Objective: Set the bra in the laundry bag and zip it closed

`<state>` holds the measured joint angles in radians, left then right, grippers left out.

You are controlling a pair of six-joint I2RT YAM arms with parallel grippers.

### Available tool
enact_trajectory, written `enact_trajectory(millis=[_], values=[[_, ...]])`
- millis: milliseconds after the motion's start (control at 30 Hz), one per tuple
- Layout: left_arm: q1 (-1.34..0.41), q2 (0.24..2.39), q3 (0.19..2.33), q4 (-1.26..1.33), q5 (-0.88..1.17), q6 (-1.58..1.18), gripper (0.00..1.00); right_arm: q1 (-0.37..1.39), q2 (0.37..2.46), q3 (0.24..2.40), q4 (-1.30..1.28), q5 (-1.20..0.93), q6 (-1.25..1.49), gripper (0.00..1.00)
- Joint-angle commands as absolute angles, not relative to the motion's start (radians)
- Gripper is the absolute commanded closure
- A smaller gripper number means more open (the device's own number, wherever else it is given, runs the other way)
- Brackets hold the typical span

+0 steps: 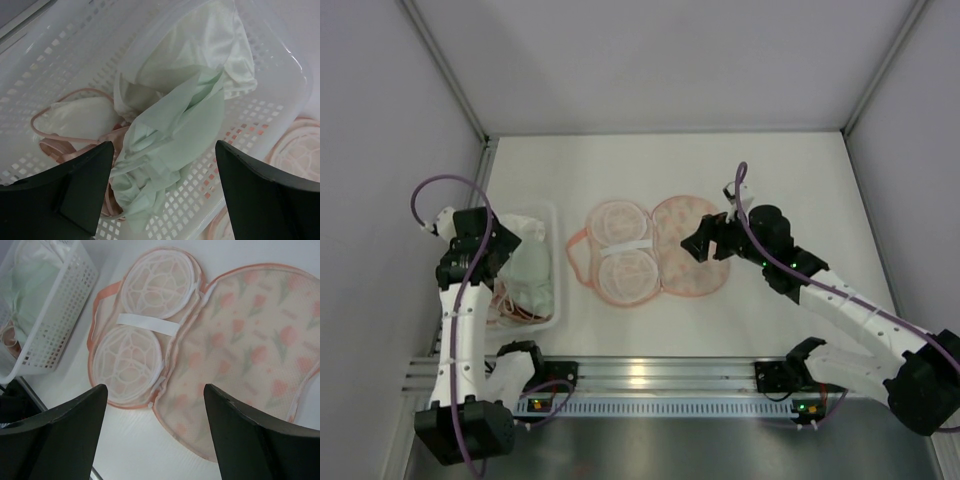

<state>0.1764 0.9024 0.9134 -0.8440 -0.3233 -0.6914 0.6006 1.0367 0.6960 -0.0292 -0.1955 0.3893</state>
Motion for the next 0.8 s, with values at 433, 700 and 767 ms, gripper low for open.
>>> enact_trajectory(millis=[433,700,767], values=[[0.183,0.95,0.811,-0.597,-0.236,-0.706,0.38,0.618,1.011,0.733,-0.031,-0.109,0.377,0.21],[0.184,0.963,0.769,-0.575,-0.288,-0.699,0.34,0.618,1.032,0.745,-0.034,-0.112,0.379,0.21],[0.184,0.971,0.761,-0.563,-0.279,-0.704,0.34,0.618,1.034,0.749,-0.038,-0.112,0.379,0.21]])
